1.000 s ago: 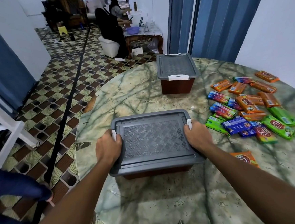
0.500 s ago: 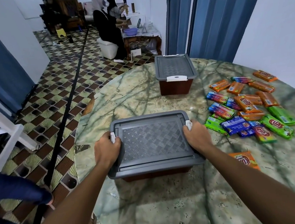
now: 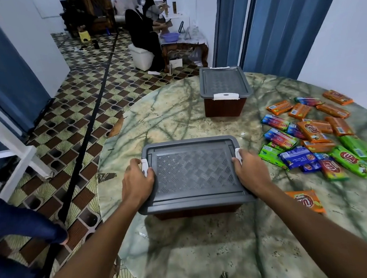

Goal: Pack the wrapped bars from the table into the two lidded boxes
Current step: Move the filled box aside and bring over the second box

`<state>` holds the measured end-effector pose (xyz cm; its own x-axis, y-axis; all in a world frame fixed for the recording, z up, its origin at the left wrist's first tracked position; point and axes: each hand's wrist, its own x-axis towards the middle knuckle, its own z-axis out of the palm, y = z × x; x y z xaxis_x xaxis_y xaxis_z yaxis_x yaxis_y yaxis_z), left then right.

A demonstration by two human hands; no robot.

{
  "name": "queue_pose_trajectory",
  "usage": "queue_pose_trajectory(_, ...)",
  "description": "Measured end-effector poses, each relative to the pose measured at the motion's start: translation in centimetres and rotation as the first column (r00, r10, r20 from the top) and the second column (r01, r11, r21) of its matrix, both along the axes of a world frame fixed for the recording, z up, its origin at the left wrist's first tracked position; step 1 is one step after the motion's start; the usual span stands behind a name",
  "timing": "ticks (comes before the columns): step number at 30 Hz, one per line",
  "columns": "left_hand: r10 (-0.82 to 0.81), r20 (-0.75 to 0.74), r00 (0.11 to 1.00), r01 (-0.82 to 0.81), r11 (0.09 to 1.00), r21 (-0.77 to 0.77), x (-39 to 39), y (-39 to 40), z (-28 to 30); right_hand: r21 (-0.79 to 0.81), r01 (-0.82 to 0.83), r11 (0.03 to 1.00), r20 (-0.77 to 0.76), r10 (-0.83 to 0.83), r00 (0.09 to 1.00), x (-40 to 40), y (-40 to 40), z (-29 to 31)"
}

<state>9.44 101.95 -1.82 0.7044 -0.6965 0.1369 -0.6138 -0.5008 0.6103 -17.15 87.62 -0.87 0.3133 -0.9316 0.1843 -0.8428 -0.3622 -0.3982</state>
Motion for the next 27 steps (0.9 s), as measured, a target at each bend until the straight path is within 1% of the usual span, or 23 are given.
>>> queue_pose_trajectory(2,0.042,0.048,0.998,-0.042,0.999,-0.015,-0.3,0.2,0.1,-0.014,0.004,1.0,-0.008,-0.004,1.0,0.1,0.1,0.1)
queue_pose_trajectory(4,0.041,0.097,0.994,-0.039,0.999,-0.029,-0.6,0.4,0.3,-0.017,-0.005,1.0,-0.015,0.005,1.0,0.1,0.2,-0.1)
queue_pose_trajectory(5,0.033,0.101,0.994,-0.029,0.999,-0.042,-0.7,0.5,0.6,-0.024,-0.008,1.0,0.003,0.008,1.0,0.1,0.3,-0.2)
queue_pose_trajectory(6,0.038,0.074,0.997,-0.034,0.998,-0.058,-0.8,0.5,0.6,-0.021,0.001,1.0,0.047,0.0,0.999,0.1,0.2,-0.2)
queue_pose_trajectory(7,0.06,-0.016,0.998,-0.061,0.995,-0.082,-0.6,0.7,0.5,0.001,0.018,1.0,0.122,-0.018,0.992,0.0,0.0,-0.3)
queue_pose_trajectory(8,0.092,-0.178,0.98,-0.112,0.988,-0.109,-0.2,0.8,0.2,0.06,0.038,0.998,0.23,-0.05,0.972,-0.2,-0.2,-0.3)
queue_pose_trajectory(9,0.115,-0.387,0.915,-0.179,0.975,-0.132,0.4,1.0,-0.2,0.132,0.053,0.99,0.336,-0.095,0.937,-0.6,-0.5,-0.5)
queue_pose_trajectory(10,0.121,-0.593,0.796,-0.245,0.96,-0.133,0.8,1.2,-0.4,0.251,0.069,0.966,0.423,-0.173,0.89,-1.0,-0.9,-0.8)
queue_pose_trajectory(11,0.124,-0.741,0.66,-0.302,0.947,-0.11,1.1,1.5,-0.5,0.395,0.063,0.917,0.497,-0.271,0.825,-1.4,-1.2,-1.2)
queue_pose_trajectory(12,0.125,-0.811,0.571,-0.326,0.942,-0.084,1.1,1.7,-0.5,0.556,0.026,0.831,0.544,-0.387,0.745,-1.7,-1.1,-1.5)
queue_pose_trajectory(13,0.125,-0.827,0.547,-0.32,0.945,-0.069,1.1,1.8,-0.4,0.67,-0.029,0.742,0.564,-0.483,0.67,-1.9,-1.0,-2.0)
queue_pose_trajectory(14,0.125,-0.826,0.55,-0.311,0.948,-0.063,1.0,1.7,-0.3,0.723,-0.055,0.689,0.565,-0.543,0.621,-2.0,-0.9,-2.2)
queue_pose_trajectory(15,0.125,-0.811,0.572,-0.306,0.949,-0.07,0.9,1.4,-0.2,0.735,-0.06,0.675,0.563,-0.559,0.609,-1.9,-1.0,-2.1)
queue_pose_trajectory(16,0.13,-0.782,0.61,-0.302,0.95,-0.077,0.9,1.2,-0.2,0.717,-0.038,0.696,0.552,-0.533,0.641,-1.7,-1.3,-2.1)
queue_pose_trajectory(18,0.151,-0.705,0.693,-0.285,0.955,-0.076,1.0,0.9,-0.3,0.621,0.048,0.783,0.499,-0.442,0.746,-1.7,-1.5,-1.7)
queue_pose_trajectory(21,0.208,-0.613,0.762,-0.306,0.95,-0.058,1.2,1.0,-0.2,0.461,0.112,0.88,0.456,-0.344,0.821,-2.3,-1.5,-1.3)
queue_pose_trajectory(23,0.211,-0.506,0.836,-0.281,0.957,-0.066,0.9,1.3,0.4,0.302,0.137,0.944,0.44,-0.265,0.858,-2.8,-1.1,-0.8)
queue_pose_trajectory(25,0.163,-0.325,0.932,-0.194,0.979,-0.067,0.8,1.6,0.6,0.157,0.072,0.985,0.405,-0.131,0.905,-2.9,-0.7,0.1)
queue_pose_trajectory(27,0.121,-0.176,0.977,-0.122,0.993,0.003,0.2,2.0,1.1,0.128,-0.031,0.991,0.3,-0.009,0.954,-2.9,-0.3,0.8)
